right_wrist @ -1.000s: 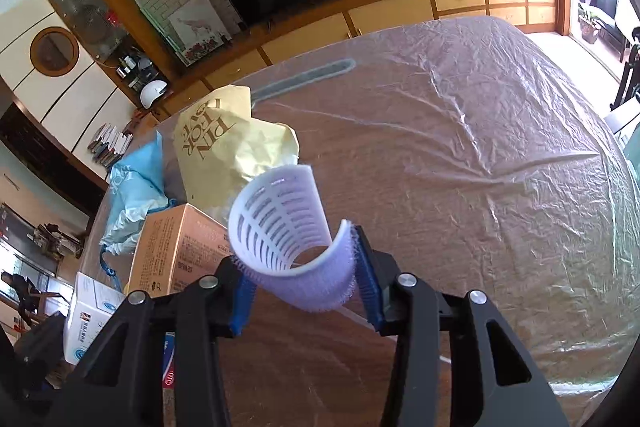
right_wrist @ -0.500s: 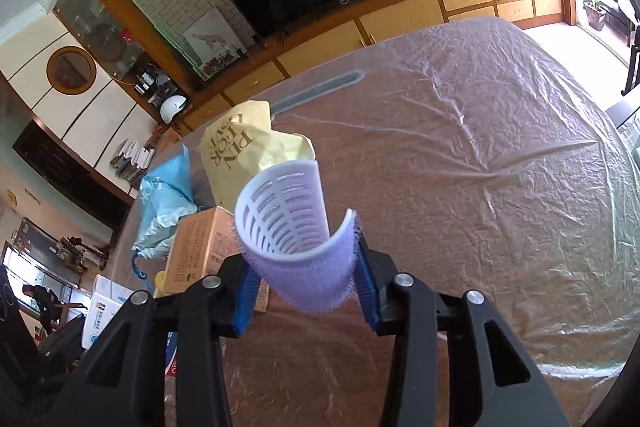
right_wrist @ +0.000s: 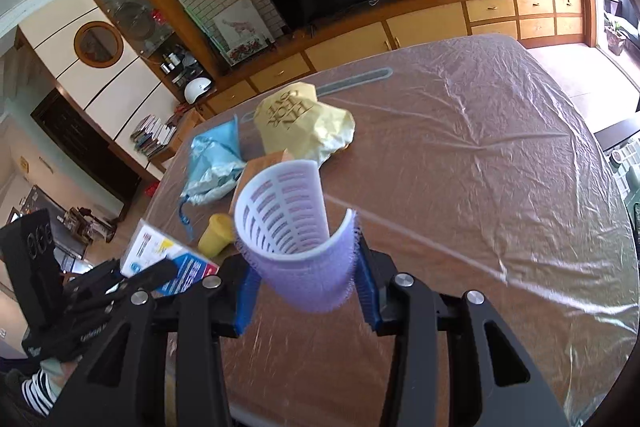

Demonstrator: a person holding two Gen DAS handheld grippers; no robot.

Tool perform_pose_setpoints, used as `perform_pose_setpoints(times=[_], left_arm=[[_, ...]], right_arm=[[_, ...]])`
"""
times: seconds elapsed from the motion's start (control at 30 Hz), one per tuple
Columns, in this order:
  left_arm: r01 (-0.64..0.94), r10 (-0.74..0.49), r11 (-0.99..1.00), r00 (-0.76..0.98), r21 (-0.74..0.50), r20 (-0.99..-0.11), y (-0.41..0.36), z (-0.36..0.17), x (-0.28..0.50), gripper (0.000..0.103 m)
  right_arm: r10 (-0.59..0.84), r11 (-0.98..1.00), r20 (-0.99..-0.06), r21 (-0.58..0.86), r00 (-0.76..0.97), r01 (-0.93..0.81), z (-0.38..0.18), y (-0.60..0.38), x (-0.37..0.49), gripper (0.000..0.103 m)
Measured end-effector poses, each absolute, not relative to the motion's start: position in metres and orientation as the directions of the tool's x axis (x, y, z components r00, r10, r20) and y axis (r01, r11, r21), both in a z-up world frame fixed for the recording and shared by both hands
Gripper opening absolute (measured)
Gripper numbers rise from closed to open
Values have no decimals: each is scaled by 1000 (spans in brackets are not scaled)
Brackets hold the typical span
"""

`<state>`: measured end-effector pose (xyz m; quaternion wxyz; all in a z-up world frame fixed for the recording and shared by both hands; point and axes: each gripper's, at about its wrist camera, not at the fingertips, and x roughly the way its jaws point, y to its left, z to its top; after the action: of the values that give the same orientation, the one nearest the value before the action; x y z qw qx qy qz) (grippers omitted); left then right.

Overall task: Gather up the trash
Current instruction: 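Carry the medicine box and lavender cup over the black bin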

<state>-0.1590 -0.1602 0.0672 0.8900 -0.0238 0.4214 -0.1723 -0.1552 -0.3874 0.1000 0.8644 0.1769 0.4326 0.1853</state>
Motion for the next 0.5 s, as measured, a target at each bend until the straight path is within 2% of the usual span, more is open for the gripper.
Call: perform_pose_setpoints(times=[0.5], left_arm=[[286,-350,933,572,-220,-742,-128,75,-201,47]], right_arm=[[582,811,-663,513,471,-281,116,-362,-222,41]])
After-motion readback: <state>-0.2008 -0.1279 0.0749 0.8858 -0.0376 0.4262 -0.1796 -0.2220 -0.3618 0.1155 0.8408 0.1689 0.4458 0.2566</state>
